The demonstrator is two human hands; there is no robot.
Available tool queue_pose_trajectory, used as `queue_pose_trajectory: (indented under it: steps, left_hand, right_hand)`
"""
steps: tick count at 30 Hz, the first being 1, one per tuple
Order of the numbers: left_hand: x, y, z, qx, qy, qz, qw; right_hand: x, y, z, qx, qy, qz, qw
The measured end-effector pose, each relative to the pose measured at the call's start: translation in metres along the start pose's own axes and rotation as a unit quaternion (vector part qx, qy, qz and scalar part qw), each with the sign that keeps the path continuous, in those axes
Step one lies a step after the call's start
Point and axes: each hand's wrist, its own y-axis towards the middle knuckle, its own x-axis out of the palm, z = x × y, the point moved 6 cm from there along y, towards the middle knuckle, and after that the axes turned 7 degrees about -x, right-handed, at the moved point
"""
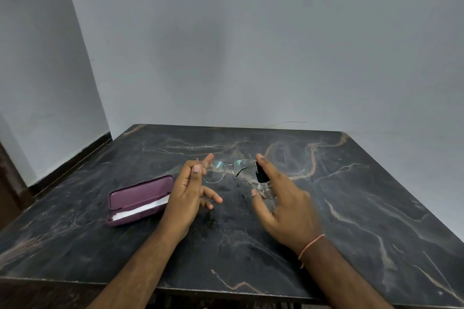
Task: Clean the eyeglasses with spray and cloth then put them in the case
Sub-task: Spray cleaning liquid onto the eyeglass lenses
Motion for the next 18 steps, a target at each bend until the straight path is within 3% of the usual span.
queue_pose_trajectory:
  steps: [13,18]
  left_hand:
    - [-0.0031,0.0017,-0.0022,0.002,-0.009,0.004,1.0]
    - [-0.0021,0.0017,-0.0024,-0.001,-0.017,0.005,1.0]
  right_hand:
    - [-0.0004,0.0012,-0.0027,0.009,0.025,-0.016,1.0]
    - [-0.0016,-0.001,-0.001,0.0,0.05,0.019,0.999]
